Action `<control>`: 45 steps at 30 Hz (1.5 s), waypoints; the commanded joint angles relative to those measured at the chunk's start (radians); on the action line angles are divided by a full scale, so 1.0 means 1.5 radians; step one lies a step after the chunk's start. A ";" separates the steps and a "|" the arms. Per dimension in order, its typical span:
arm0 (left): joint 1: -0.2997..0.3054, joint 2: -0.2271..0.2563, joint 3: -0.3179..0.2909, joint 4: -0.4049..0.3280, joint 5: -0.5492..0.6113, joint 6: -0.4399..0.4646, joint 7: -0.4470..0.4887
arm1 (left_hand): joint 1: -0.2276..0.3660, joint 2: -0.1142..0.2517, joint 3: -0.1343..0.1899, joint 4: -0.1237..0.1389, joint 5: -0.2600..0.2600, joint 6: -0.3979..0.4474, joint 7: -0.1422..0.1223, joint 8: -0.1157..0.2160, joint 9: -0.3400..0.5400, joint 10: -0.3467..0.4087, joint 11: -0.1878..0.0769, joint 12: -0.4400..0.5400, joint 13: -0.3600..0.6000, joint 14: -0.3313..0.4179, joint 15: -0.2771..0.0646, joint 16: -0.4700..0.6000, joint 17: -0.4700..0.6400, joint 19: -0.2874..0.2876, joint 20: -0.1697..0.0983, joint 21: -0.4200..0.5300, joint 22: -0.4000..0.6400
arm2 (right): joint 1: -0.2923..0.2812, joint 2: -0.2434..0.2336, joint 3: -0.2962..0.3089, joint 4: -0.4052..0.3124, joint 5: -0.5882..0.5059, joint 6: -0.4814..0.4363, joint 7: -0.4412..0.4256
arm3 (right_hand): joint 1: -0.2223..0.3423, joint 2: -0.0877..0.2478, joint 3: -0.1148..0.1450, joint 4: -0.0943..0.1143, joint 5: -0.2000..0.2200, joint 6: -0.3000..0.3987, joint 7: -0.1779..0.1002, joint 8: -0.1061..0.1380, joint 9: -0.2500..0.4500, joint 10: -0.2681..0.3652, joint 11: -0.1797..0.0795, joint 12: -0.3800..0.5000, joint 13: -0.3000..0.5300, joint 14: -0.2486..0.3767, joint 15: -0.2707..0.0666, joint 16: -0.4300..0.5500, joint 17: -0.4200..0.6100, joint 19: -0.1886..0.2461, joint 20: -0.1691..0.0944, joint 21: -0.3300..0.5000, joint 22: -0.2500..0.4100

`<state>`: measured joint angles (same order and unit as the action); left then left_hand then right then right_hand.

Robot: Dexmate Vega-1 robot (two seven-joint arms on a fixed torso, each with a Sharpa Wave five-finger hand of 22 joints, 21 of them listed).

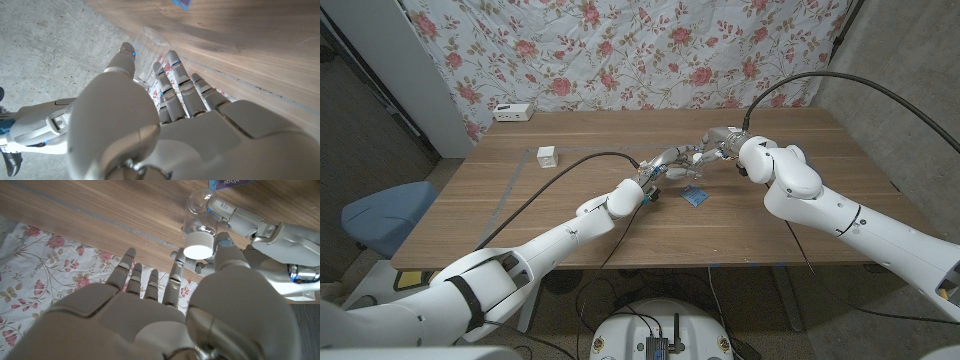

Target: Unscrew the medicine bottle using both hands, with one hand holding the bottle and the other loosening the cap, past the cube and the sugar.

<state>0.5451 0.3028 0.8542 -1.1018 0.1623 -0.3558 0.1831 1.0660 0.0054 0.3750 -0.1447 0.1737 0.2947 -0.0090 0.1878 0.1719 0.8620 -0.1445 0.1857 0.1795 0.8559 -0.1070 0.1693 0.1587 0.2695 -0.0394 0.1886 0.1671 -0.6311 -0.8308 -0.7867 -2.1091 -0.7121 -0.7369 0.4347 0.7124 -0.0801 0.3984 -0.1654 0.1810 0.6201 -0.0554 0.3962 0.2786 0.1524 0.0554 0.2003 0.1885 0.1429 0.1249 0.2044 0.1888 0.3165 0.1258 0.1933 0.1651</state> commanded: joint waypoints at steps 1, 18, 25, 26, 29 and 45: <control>-0.002 -0.002 0.002 0.004 0.001 -0.003 -0.003 | 0.001 0.008 0.007 0.001 0.004 0.003 -0.006 0.000 0.002 0.013 -0.008 0.004 0.002 0.007 -0.070 0.001 0.000 0.002 -0.090 -0.002 0.000 | 0.001 -0.001 0.000 0.003 0.013 0.002 -0.010 | 0.005 0.006 0.004 0.004 0.000 0.012 -0.005 0.011 0.004 0.010 0.000 0.003 0.003 0.005 -0.002 0.006 0.002 0.008 -0.003 0.002 0.003; -0.008 -0.008 0.005 0.015 -0.002 -0.006 -0.008 | -0.002 0.006 0.010 0.000 0.004 0.005 -0.008 0.000 0.002 0.013 -0.007 0.004 0.002 0.007 -0.069 0.000 0.000 0.002 -0.090 -0.001 0.000 | 0.005 0.000 -0.004 0.012 0.020 0.002 -0.021 | 0.017 0.017 0.008 0.004 0.001 0.044 -0.020 0.036 0.014 0.025 -0.001 0.003 0.003 0.016 -0.008 0.009 0.004 0.017 -0.008 0.002 0.003; -0.008 -0.008 0.005 0.014 -0.003 -0.005 -0.008 | -0.002 0.006 0.011 0.000 0.004 0.004 -0.011 -0.001 0.002 0.013 -0.008 0.004 0.002 0.007 -0.070 0.000 0.000 0.003 -0.089 -0.001 0.000 | 0.003 0.000 -0.005 0.013 0.022 0.003 -0.028 | 0.023 0.020 0.009 0.004 0.001 0.063 -0.028 0.049 0.018 0.031 -0.004 0.003 0.003 0.020 -0.012 0.010 0.004 0.020 -0.009 0.002 0.003; -0.008 -0.008 0.005 0.014 -0.003 -0.005 -0.009 | -0.003 0.006 0.012 0.000 0.004 0.004 -0.011 -0.001 0.002 0.012 -0.008 0.003 0.002 0.007 -0.070 0.000 0.000 0.002 -0.089 -0.001 0.000 | 0.003 0.000 -0.005 0.013 0.023 0.003 -0.029 | 0.024 0.021 0.009 0.004 0.002 0.064 -0.030 0.051 0.019 0.031 -0.004 0.003 0.003 0.021 -0.014 0.010 0.004 0.020 -0.010 0.002 0.003; -0.008 -0.008 0.005 0.015 -0.003 -0.006 -0.009 | -0.003 0.006 0.012 0.000 0.004 0.004 -0.011 -0.001 0.002 0.012 -0.008 0.003 0.002 0.007 -0.069 0.000 0.000 0.003 -0.089 -0.001 0.000 | 0.004 0.000 -0.005 0.014 0.024 0.002 -0.029 | 0.027 0.023 0.011 0.003 0.002 0.069 -0.029 0.055 0.021 0.033 -0.004 0.002 0.003 0.023 -0.014 0.011 0.004 0.022 -0.010 0.002 0.003; -0.010 -0.010 0.005 0.023 -0.005 -0.011 -0.008 | -0.006 0.005 0.014 0.000 0.003 0.004 -0.014 -0.001 0.002 0.012 -0.008 0.004 0.002 0.006 -0.069 0.000 0.000 0.003 -0.088 -0.001 0.000 | 0.003 -0.004 0.006 0.019 0.059 0.018 -0.038 | 0.050 0.035 0.019 -0.001 0.004 0.075 -0.036 0.067 0.028 0.037 -0.009 0.000 0.003 0.025 -0.023 0.010 0.005 0.026 -0.012 0.002 0.003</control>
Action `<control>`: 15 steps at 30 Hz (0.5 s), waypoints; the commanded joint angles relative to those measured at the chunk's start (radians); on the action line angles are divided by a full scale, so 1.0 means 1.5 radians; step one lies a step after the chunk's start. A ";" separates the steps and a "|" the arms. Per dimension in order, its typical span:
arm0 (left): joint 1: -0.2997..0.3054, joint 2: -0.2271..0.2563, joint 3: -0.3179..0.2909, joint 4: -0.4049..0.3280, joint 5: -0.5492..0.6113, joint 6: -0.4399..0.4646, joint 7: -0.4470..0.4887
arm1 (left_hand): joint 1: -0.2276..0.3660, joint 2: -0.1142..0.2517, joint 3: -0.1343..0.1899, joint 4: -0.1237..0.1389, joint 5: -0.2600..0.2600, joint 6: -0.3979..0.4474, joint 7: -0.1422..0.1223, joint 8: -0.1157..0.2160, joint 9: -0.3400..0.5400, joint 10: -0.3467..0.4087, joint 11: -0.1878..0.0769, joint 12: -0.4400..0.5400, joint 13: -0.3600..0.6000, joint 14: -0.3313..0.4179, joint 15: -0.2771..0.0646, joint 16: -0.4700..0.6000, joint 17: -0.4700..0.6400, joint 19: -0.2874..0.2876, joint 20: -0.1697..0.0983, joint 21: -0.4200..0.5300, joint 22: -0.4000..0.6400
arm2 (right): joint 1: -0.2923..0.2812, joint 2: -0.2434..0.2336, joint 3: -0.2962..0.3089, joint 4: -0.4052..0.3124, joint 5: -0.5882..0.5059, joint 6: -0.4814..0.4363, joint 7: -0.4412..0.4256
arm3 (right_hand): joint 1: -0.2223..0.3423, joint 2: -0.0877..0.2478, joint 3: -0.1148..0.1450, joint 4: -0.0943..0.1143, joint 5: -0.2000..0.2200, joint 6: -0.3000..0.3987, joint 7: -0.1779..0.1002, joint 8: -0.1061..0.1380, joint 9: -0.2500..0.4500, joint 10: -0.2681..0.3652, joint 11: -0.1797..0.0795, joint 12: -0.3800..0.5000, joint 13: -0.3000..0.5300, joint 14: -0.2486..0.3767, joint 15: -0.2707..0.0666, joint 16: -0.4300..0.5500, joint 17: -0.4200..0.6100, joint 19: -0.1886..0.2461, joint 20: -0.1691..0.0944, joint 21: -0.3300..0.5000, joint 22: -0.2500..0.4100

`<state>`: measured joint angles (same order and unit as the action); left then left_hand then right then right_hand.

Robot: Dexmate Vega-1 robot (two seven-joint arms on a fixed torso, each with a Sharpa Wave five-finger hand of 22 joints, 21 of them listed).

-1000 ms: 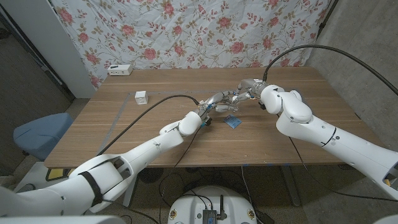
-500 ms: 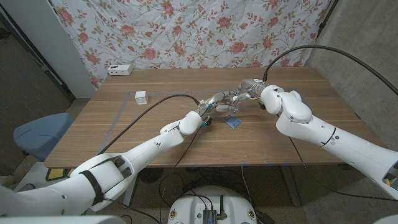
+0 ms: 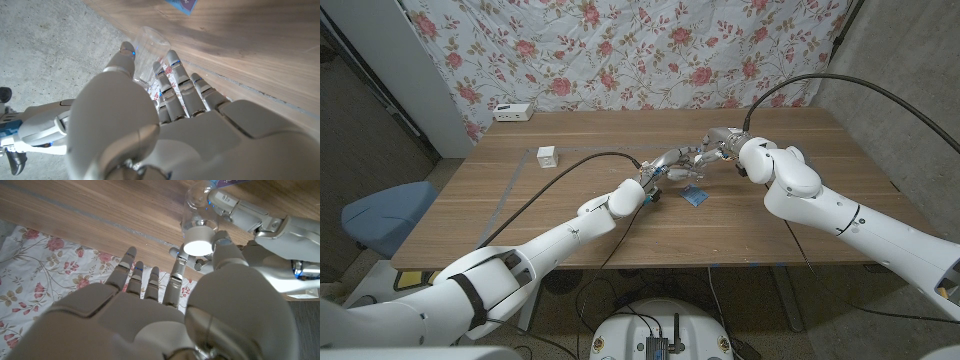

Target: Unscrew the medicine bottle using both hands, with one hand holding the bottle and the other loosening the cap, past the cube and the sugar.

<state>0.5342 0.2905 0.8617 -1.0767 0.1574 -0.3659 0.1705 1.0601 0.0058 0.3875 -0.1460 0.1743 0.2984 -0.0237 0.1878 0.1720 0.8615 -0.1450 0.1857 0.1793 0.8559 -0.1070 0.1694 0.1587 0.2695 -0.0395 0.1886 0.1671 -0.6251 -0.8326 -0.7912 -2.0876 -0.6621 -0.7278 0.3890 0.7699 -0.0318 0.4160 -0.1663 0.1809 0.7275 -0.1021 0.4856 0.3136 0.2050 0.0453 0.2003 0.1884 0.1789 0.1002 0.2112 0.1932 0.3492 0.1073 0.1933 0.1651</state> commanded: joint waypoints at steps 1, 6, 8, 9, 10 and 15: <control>-0.002 -0.002 0.000 0.007 -0.002 -0.005 0.000 | -0.003 0.005 0.006 0.001 0.003 0.002 -0.005 -0.001 0.002 0.012 -0.008 0.004 0.003 0.006 -0.069 0.000 0.000 0.003 -0.089 -0.001 0.000 | -0.003 -0.004 0.012 0.005 0.031 0.015 -0.010 | 0.016 0.005 0.009 -0.001 0.005 0.003 -0.009 0.008 0.005 0.002 -0.004 0.000 0.003 0.001 -0.008 0.005 0.002 0.004 0.001 0.001 0.003; -0.004 -0.003 0.001 0.010 -0.002 -0.007 -0.001 | -0.004 0.005 0.007 0.002 0.003 0.002 -0.005 -0.001 0.002 0.012 -0.008 0.004 0.003 0.006 -0.069 0.000 0.000 0.003 -0.089 -0.001 0.000 | -0.005 -0.006 0.019 0.006 0.051 0.021 -0.016 | 0.023 0.012 0.013 -0.001 0.006 0.001 -0.012 0.010 0.007 0.001 -0.006 -0.001 0.003 0.000 -0.011 0.005 0.002 0.004 0.001 0.001 0.003; -0.004 -0.003 0.001 0.011 -0.003 -0.008 -0.001 | -0.004 0.005 0.007 0.002 0.003 0.002 -0.005 -0.001 0.002 0.012 -0.008 0.004 0.003 0.006 -0.069 0.000 0.000 0.003 -0.089 -0.001 0.000 | -0.004 -0.007 0.018 0.007 0.055 0.022 -0.017 | 0.029 0.018 0.016 -0.001 0.006 0.001 -0.014 0.012 0.009 0.001 -0.008 -0.002 0.003 -0.001 -0.012 0.005 0.003 0.004 0.001 0.001 0.003; -0.004 -0.003 0.001 0.013 -0.003 -0.009 -0.001 | -0.004 0.005 0.008 0.002 0.003 0.002 -0.006 -0.001 0.002 0.012 -0.008 0.004 0.003 0.006 -0.069 0.000 0.001 0.003 -0.088 -0.001 0.000 | -0.004 -0.007 0.020 0.007 0.059 0.022 -0.018 | 0.031 0.020 0.017 -0.001 0.006 0.001 -0.015 0.012 0.009 0.001 -0.009 -0.002 0.003 -0.001 -0.013 0.005 0.003 0.005 0.001 0.000 0.003; -0.005 -0.004 0.001 0.014 -0.003 -0.010 -0.001 | -0.005 0.005 0.008 0.002 0.003 0.003 -0.006 -0.001 0.002 0.012 -0.007 0.004 0.003 0.006 -0.069 0.000 0.001 0.003 -0.089 -0.001 0.000 | -0.004 -0.007 0.021 0.008 0.064 0.022 -0.018 | 0.032 0.021 0.018 -0.001 0.006 0.001 -0.015 0.013 0.009 0.001 -0.009 -0.002 0.003 -0.001 -0.013 0.005 0.003 0.005 0.001 0.000 0.003; -0.007 -0.005 0.001 0.018 -0.003 -0.012 -0.001 | -0.005 0.005 0.009 0.002 0.003 0.003 -0.008 -0.001 0.002 0.013 -0.008 0.004 0.003 0.006 -0.069 0.000 0.001 0.003 -0.088 -0.001 0.000 | -0.004 -0.010 0.027 0.009 0.086 0.027 -0.021 | 0.042 0.031 0.023 -0.001 0.007 -0.001 -0.021 0.015 0.011 0.000 -0.012 -0.003 0.003 -0.001 -0.015 0.004 0.004 0.004 0.000 0.000 0.003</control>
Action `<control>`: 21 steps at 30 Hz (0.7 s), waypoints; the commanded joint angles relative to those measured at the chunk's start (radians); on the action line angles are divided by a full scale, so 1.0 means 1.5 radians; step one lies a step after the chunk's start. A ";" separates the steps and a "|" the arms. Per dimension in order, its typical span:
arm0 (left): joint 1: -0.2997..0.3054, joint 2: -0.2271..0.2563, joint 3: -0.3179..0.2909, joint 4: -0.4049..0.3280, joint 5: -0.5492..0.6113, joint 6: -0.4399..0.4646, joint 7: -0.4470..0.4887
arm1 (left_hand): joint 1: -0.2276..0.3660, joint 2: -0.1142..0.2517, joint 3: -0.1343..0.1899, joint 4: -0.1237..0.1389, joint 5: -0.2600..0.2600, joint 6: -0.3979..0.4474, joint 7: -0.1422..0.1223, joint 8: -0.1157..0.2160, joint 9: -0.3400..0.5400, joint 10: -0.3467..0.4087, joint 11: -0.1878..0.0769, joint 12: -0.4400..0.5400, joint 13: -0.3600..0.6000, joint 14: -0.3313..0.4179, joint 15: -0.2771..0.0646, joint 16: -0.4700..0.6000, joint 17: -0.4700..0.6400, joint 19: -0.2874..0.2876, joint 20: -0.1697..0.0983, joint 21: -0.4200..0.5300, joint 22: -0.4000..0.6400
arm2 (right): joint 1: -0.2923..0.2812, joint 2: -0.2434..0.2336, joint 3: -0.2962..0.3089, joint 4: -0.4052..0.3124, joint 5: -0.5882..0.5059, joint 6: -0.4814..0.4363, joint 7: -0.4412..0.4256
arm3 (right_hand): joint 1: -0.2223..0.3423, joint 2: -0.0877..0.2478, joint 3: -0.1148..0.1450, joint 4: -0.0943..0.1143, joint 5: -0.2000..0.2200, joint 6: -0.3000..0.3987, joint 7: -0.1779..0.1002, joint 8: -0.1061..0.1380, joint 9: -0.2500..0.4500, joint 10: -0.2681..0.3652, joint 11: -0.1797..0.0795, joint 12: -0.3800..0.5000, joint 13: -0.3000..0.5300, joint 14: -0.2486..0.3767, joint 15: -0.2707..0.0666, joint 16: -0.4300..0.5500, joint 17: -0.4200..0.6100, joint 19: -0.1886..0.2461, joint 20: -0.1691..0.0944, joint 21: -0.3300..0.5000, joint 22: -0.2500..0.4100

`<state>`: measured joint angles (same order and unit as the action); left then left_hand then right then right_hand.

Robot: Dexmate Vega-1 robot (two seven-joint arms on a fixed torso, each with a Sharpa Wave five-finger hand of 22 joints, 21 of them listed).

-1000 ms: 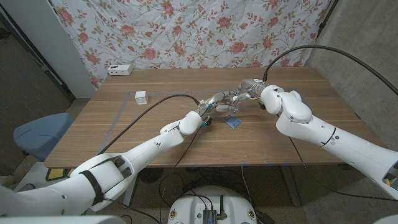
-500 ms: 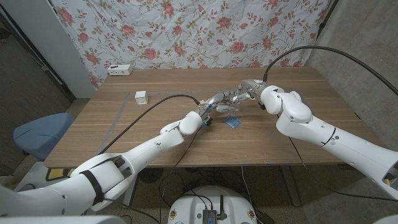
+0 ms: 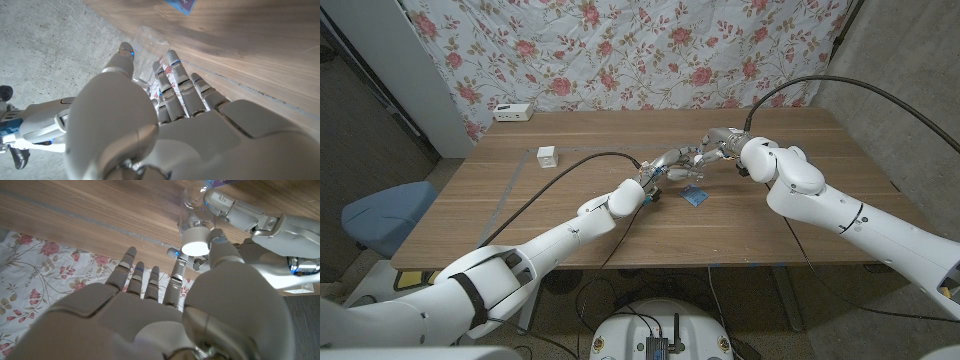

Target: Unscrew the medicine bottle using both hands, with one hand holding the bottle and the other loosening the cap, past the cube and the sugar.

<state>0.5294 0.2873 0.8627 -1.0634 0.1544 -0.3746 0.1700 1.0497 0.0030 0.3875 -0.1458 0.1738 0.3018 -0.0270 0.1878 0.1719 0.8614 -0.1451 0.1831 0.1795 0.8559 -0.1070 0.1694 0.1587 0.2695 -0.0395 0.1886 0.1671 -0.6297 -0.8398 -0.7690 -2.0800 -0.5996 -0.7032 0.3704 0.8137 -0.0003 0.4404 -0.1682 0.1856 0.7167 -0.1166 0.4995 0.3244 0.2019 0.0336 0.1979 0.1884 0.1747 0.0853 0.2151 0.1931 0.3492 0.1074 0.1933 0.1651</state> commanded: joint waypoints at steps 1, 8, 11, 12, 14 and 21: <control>-0.004 -0.003 0.001 0.010 -0.002 -0.007 -0.001 | 0.001 0.007 0.009 0.002 0.003 0.001 -0.006 -0.001 0.002 0.013 -0.008 0.006 0.003 0.006 -0.069 0.000 0.001 0.003 -0.089 -0.001 0.000 | 0.000 -0.006 0.012 0.004 0.046 0.011 -0.009 | 0.014 0.011 0.008 0.000 0.003 0.006 -0.011 0.006 0.004 0.001 -0.004 -0.002 0.003 0.001 -0.006 0.002 0.004 0.004 0.000 -0.001 0.003; -0.006 -0.004 0.001 0.012 -0.002 -0.008 -0.003 | 0.001 0.007 0.011 0.002 0.003 0.000 -0.007 -0.001 0.002 0.013 -0.009 0.006 0.003 0.007 -0.069 0.001 0.001 0.004 -0.089 -0.001 0.000 | 0.001 -0.010 0.017 0.003 0.070 0.011 -0.015 | 0.029 0.023 0.015 -0.002 0.002 0.003 -0.015 0.006 0.003 -0.002 -0.011 -0.004 0.003 -0.001 -0.008 0.001 0.004 0.002 -0.001 -0.001 0.003; -0.006 -0.004 0.001 0.013 -0.002 -0.009 -0.002 | 0.000 0.007 0.012 0.001 0.003 0.000 -0.007 -0.001 0.002 0.014 -0.009 0.006 0.003 0.007 -0.069 0.001 0.001 0.004 -0.089 -0.001 0.000 | 0.001 -0.013 0.020 0.002 0.082 0.011 -0.019 | 0.038 0.031 0.019 -0.002 0.002 0.002 -0.019 0.006 0.002 -0.003 -0.012 -0.004 0.003 -0.002 -0.009 0.000 0.004 0.001 -0.002 -0.002 0.003; -0.006 -0.004 0.001 0.014 -0.002 -0.009 -0.002 | 0.000 0.007 0.012 0.001 0.003 0.001 -0.006 -0.001 0.002 0.014 -0.009 0.006 0.003 0.007 -0.069 0.001 0.001 0.004 -0.089 -0.001 0.000 | 0.001 -0.013 0.020 0.002 0.085 0.011 -0.020 | 0.039 0.032 0.019 -0.002 0.002 0.003 -0.019 0.007 0.002 -0.003 -0.014 -0.005 0.003 -0.002 -0.009 0.000 0.004 0.001 -0.003 -0.002 0.003; -0.006 -0.005 0.002 0.014 -0.002 -0.010 -0.002 | 0.000 0.007 0.012 0.001 0.003 0.001 -0.006 -0.001 0.002 0.014 -0.009 0.007 0.003 0.007 -0.069 0.001 0.001 0.004 -0.089 -0.001 0.000 | 0.000 -0.015 0.024 0.002 0.097 0.016 -0.023 | 0.041 0.034 0.020 -0.002 0.001 0.003 -0.022 0.007 0.002 -0.004 -0.014 -0.005 0.003 -0.003 -0.010 0.000 0.004 0.001 -0.003 -0.002 0.003; -0.008 -0.006 0.002 0.017 -0.001 -0.010 -0.002 | -0.002 0.007 0.014 0.001 0.003 0.001 -0.007 -0.001 0.002 0.015 -0.009 0.007 0.003 0.008 -0.069 0.001 0.001 0.004 -0.089 -0.001 0.000 | -0.003 -0.021 0.034 0.004 0.131 0.030 -0.035 | 0.056 0.043 0.026 -0.004 0.001 0.006 -0.032 0.008 0.000 -0.005 -0.018 -0.005 0.003 -0.005 -0.013 -0.001 0.003 -0.001 -0.005 -0.003 0.003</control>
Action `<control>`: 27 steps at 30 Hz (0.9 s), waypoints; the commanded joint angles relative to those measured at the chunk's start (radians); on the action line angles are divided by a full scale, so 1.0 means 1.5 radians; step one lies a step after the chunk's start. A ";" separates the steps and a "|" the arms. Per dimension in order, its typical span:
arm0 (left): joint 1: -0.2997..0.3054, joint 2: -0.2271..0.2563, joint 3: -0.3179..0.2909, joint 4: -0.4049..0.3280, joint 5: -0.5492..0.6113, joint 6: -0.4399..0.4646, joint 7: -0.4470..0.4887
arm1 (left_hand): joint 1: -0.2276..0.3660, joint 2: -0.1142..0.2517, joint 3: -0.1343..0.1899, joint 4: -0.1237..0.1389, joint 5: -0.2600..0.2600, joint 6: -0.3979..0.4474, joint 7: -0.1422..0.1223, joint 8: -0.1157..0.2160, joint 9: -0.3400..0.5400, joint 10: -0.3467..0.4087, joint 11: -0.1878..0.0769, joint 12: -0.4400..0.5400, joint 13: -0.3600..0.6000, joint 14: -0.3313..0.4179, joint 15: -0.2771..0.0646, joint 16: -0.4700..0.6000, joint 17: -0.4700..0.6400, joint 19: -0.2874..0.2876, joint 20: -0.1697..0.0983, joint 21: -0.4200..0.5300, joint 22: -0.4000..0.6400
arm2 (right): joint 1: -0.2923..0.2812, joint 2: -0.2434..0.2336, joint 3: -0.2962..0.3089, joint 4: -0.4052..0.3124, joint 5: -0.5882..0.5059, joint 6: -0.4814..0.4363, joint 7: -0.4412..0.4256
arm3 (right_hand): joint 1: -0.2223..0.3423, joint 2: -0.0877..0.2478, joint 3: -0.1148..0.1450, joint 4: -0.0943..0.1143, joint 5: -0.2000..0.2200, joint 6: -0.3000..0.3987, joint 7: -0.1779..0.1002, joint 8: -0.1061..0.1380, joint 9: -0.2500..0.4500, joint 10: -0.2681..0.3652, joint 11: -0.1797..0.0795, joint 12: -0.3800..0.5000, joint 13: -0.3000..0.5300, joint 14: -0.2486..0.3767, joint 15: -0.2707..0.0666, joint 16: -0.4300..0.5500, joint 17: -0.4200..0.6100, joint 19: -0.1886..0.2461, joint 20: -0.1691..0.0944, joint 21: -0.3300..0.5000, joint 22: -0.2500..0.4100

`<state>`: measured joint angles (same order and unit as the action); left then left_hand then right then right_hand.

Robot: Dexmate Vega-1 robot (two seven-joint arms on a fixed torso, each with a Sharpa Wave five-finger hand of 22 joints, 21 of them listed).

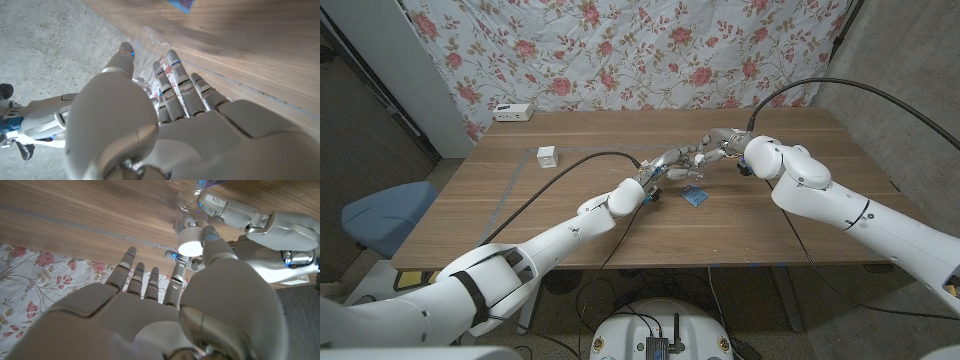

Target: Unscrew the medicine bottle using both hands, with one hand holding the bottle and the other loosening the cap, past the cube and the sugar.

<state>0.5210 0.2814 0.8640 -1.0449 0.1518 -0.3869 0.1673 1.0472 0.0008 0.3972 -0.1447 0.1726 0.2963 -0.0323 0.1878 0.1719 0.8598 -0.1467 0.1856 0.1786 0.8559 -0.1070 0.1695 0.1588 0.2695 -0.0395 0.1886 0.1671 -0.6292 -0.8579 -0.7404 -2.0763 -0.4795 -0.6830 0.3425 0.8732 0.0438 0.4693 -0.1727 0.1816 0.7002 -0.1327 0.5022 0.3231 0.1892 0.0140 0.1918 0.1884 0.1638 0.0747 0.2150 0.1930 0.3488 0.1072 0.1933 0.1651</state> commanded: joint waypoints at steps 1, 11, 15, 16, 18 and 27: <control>-0.002 -0.003 0.001 0.004 0.000 -0.002 0.001 | 0.000 0.009 0.008 0.001 0.004 0.005 -0.003 -0.001 0.002 0.016 -0.007 0.005 0.003 0.008 -0.069 0.001 0.001 0.004 -0.088 -0.001 0.000 | -0.004 -0.010 0.016 0.002 0.056 0.020 -0.018 | 0.017 0.014 0.007 -0.002 0.004 0.016 -0.022 0.006 0.000 0.003 -0.005 -0.001 0.003 0.002 -0.006 -0.001 0.003 -0.001 -0.005 -0.003 0.003; 0.000 -0.001 0.002 0.000 0.000 0.002 0.000 | -0.001 0.009 0.010 0.000 0.004 0.006 -0.004 -0.001 0.002 0.016 -0.008 0.005 0.003 0.009 -0.069 0.001 0.001 0.005 -0.088 -0.001 0.000 | -0.011 -0.019 0.033 0.005 0.111 0.043 -0.032 | 0.039 0.018 0.012 -0.007 0.004 0.017 -0.033 0.006 -0.003 0.002 -0.012 -0.001 0.003 0.000 -0.010 -0.003 0.002 -0.003 -0.008 -0.003 0.002; -0.001 -0.002 0.002 0.002 0.000 0.000 0.000 | -0.002 0.008 0.011 0.000 0.004 0.006 -0.003 -0.001 0.002 0.015 -0.007 0.005 0.003 0.010 -0.068 0.001 0.001 0.005 -0.088 -0.001 0.000 | -0.012 -0.023 0.037 0.006 0.130 0.048 -0.036 | 0.049 0.019 0.015 -0.008 0.004 0.010 -0.033 0.003 -0.005 0.001 -0.013 -0.002 0.002 -0.001 -0.012 -0.004 0.001 -0.005 -0.010 -0.004 0.002; -0.001 -0.002 0.002 0.002 0.000 0.000 0.000 | -0.003 0.009 0.011 0.001 0.004 0.006 -0.003 -0.001 0.002 0.016 -0.007 0.005 0.003 0.010 -0.068 0.001 0.001 0.005 -0.088 -0.001 0.000 | -0.012 -0.024 0.038 0.006 0.133 0.049 -0.037 | 0.051 0.019 0.015 -0.008 0.004 0.010 -0.033 0.003 -0.006 0.001 -0.013 -0.002 0.002 -0.001 -0.012 -0.004 0.001 -0.005 -0.011 -0.004 0.002; -0.001 -0.002 0.002 0.003 0.000 0.000 0.000 | -0.003 0.009 0.012 0.000 0.004 0.006 -0.003 -0.001 0.002 0.015 -0.008 0.005 0.003 0.010 -0.068 0.001 0.001 0.005 -0.088 -0.001 0.000 | -0.012 -0.026 0.039 0.006 0.140 0.050 -0.039 | 0.056 0.021 0.017 -0.009 0.005 0.007 -0.035 0.001 -0.007 0.000 -0.014 -0.002 0.002 -0.002 -0.012 -0.004 0.001 -0.006 -0.012 -0.004 0.002; 0.000 -0.003 0.002 0.004 0.000 -0.002 0.002 | -0.004 0.008 0.014 0.000 0.004 0.006 -0.003 -0.001 0.002 0.016 -0.007 0.005 0.003 0.011 -0.068 0.001 0.001 0.005 -0.088 -0.001 0.000 | -0.014 -0.033 0.046 0.010 0.174 0.064 -0.050 | 0.085 0.027 0.027 -0.011 0.008 0.014 -0.043 0.001 -0.012 -0.001 -0.021 -0.002 0.002 -0.003 -0.015 -0.005 0.000 -0.008 -0.016 -0.004 0.002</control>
<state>0.5190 0.2786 0.8666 -1.0415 0.1515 -0.3887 0.1674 1.0422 0.0060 0.4097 -0.1485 0.1744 0.3001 -0.0359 0.1878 0.1720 0.8616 -0.1449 0.1888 0.1795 0.8615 -0.1123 0.1695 0.1588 0.2695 -0.0394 0.1886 0.1671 -0.6470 -0.8935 -0.6855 -2.0682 -0.2845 -0.6137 0.2864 0.9886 0.0840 0.5004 -0.1883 0.1861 0.6785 -0.1542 0.5029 0.3056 0.1891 -0.0078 0.1921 0.1884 0.1586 0.0587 0.2069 0.1905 0.3344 0.0930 0.1882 0.1651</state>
